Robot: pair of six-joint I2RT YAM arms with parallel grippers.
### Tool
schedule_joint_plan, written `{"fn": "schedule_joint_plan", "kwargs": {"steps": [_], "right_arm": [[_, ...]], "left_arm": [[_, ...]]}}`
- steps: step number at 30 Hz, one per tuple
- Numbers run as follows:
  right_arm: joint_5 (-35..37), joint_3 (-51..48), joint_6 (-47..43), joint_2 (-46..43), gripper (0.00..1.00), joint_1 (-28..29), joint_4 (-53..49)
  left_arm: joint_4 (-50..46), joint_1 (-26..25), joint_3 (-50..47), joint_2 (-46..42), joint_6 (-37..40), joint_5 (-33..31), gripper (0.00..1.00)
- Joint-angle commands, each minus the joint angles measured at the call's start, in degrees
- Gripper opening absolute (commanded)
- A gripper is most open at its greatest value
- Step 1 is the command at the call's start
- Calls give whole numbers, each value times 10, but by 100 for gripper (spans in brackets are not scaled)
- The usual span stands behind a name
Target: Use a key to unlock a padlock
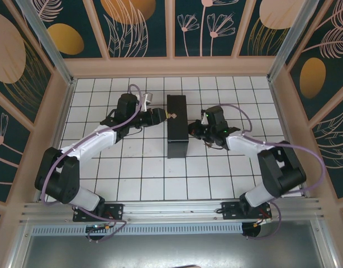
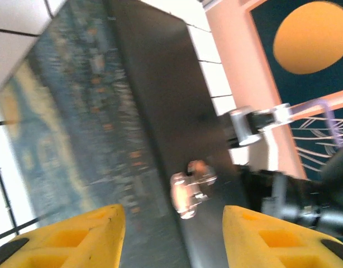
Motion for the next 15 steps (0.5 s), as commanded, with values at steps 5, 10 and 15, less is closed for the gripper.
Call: {"fn": "schedule_joint_plan", "kwargs": {"steps": [5,10,15], "right_arm": [[-71,64,104,167,7,80,254],[-72,190,112,282,10,99,252],[-55,226,108,310,12,86,211]], "left_arm": [[58,-1,-35,-16,-42,-14,48],[-9,9,-12,-31,10,-44,48],[-37,11,15,-17,33,-76,49]]}}
